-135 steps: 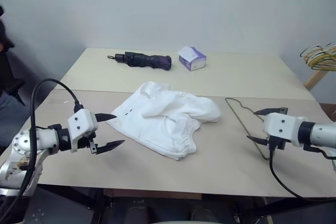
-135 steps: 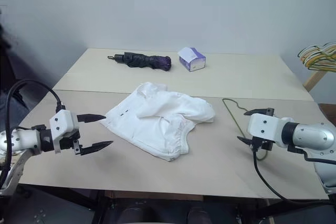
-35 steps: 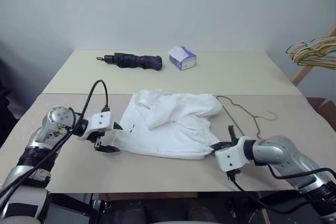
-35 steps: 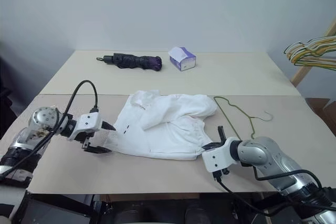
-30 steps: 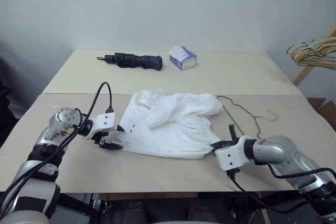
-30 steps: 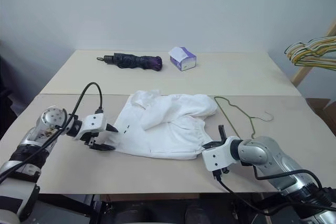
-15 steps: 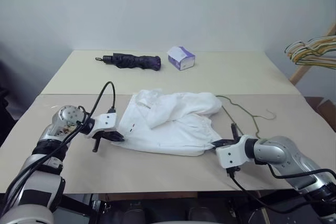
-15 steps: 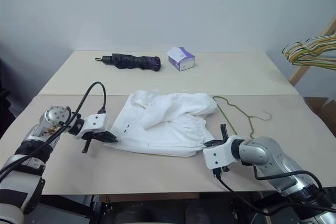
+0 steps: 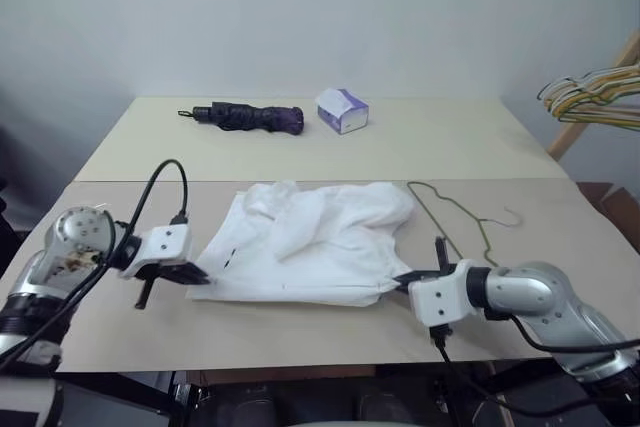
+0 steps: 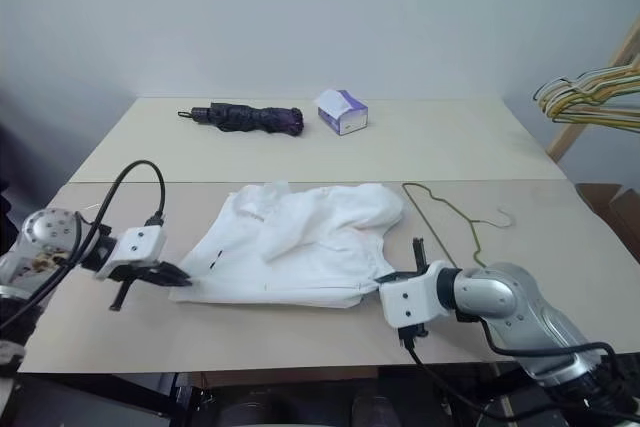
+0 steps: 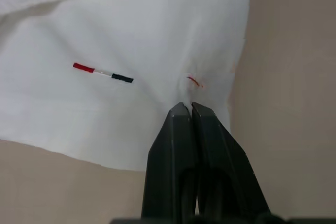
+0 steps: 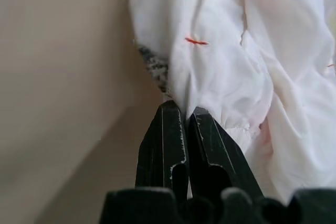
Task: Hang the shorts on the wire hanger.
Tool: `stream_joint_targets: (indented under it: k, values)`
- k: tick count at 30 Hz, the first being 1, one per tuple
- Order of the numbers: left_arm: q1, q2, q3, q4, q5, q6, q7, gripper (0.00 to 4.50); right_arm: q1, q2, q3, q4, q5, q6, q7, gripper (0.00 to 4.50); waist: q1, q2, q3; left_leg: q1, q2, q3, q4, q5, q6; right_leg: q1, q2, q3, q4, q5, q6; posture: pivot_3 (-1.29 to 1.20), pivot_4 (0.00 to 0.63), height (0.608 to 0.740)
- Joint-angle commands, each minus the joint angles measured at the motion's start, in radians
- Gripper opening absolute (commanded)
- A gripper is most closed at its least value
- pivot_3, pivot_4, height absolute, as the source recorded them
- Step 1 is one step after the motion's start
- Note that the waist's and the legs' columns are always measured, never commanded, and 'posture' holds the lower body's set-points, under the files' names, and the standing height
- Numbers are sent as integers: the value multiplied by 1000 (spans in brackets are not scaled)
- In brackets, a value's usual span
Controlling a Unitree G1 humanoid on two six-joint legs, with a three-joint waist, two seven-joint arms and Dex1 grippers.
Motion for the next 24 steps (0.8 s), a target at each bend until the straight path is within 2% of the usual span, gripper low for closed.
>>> stream_joint_targets:
  k: [1,5,7,10,12,14,15,16,18,21,22,24]
  values:
    - [6,9,23,-84,-28,21,11,40,-38,-19,-50,-20,54,17,31,0,5,0,0,0,0,0,0,0,0,0,0,0,0,0,0,-52,0,740]
    - [-106,-161,69,-47,-36,-41,219,40,-238,54,-33,118,18,95,-7,0,15,0,0,0,0,0,1,0,0,0,-1,0,0,0,0,-57,0,740]
    - [-227,-256,107,34,8,-77,408,40,-401,110,-19,234,-55,136,-75,0,19,-1,0,0,0,0,3,0,0,0,0,0,1,0,0,-63,0,740]
    - [-452,-337,166,174,90,-109,740,40,-702,260,-40,483,-198,152,-393,0,12,-2,0,-4,-1,-1,5,0,0,-3,1,0,3,1,0,-65,0,740]
    - [-609,-356,215,261,192,-193,1074,40,-879,323,-69,631,-315,117,-710,0,3,-2,0,-13,-1,-2,6,0,0,-15,1,2,7,1,0,-68,0,740]
    - [-718,-366,272,313,223,-248,1300,40,-975,347,-96,707,-380,80,-934,0,0,-2,0,-27,-3,-8,7,1,-2,-31,-1,2,12,1,1,-68,0,740]
    - [-755,-363,305,316,210,-257,1360,40,-996,355,-117,711,-390,66,-1016,0,0,-2,0,-31,-4,-9,7,4,-8,-35,-3,3,21,2,1,-68,0,740]
    - [-775,-352,332,303,186,-268,1376,40,-998,360,-136,694,-381,59,-1046,0,-1,-2,-1,-31,-5,-9,7,5,-11,-38,-4,3,25,2,1,-67,0,740]
    - [-752,-319,362,231,88,-301,1260,40,-942,349,-141,640,-363,29,-1023,0,-6,-1,-4,-31,-5,-9,7,0,-11,-38,-4,2,25,2,2,-65,0,740]
    - [-597,-269,343,57,-89,-297,981,40,-800,315,-108,548,-342,-17,-924,0,-16,-1,-7,-27,-5,-8,8,-5,-10,-32,-4,1,22,2,2,-59,0,740]
    - [-521,-243,331,-18,-154,-246,879,40,-741,301,-93,513,-326,-40,-876,0,-18,-1,-7,-27,-5,-7,9,-6,-9,-30,-4,1,22,2,2,-59,0,740]
    - [-382,-181,313,-136,-247,-144,722,40,-651,264,-59,468,-320,-102,-798,0,-29,0,-6,-27,-5,-5,10,-7,-7,-23,-4,1,8,-1,6,-55,0,740]
